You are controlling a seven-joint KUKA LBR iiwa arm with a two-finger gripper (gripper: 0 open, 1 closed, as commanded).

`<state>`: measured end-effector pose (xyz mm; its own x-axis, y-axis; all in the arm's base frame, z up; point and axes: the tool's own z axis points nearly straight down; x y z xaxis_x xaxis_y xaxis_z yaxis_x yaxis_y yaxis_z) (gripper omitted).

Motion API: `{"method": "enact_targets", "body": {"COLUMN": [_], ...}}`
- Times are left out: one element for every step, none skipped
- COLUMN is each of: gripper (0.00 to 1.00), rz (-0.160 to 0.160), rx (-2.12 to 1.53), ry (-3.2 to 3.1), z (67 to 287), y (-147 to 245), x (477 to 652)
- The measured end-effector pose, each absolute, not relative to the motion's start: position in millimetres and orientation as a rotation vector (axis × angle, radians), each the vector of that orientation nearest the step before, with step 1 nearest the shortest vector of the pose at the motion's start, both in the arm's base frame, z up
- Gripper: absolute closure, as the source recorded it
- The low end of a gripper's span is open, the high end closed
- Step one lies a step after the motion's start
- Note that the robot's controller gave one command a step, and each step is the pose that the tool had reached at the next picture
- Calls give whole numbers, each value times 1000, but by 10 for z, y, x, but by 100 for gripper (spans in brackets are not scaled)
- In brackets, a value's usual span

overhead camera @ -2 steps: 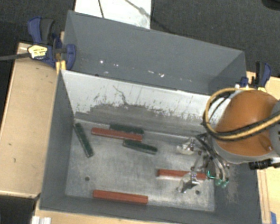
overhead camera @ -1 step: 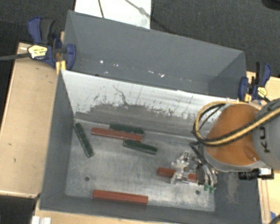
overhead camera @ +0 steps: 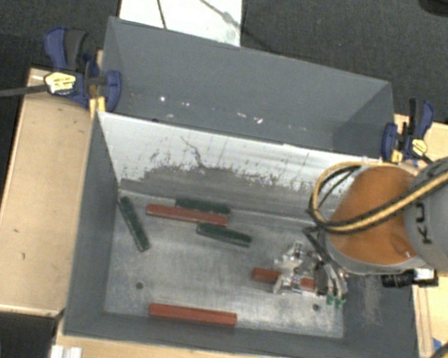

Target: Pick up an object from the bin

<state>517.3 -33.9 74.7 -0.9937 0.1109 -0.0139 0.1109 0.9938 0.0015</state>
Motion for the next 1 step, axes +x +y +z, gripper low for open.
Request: {"method": "enact_targets", "body": {"gripper": [100], "rz": [0], "rx": [224], "ry": [3122], "z": [2606], "y": [-563], "x": [5283]}}
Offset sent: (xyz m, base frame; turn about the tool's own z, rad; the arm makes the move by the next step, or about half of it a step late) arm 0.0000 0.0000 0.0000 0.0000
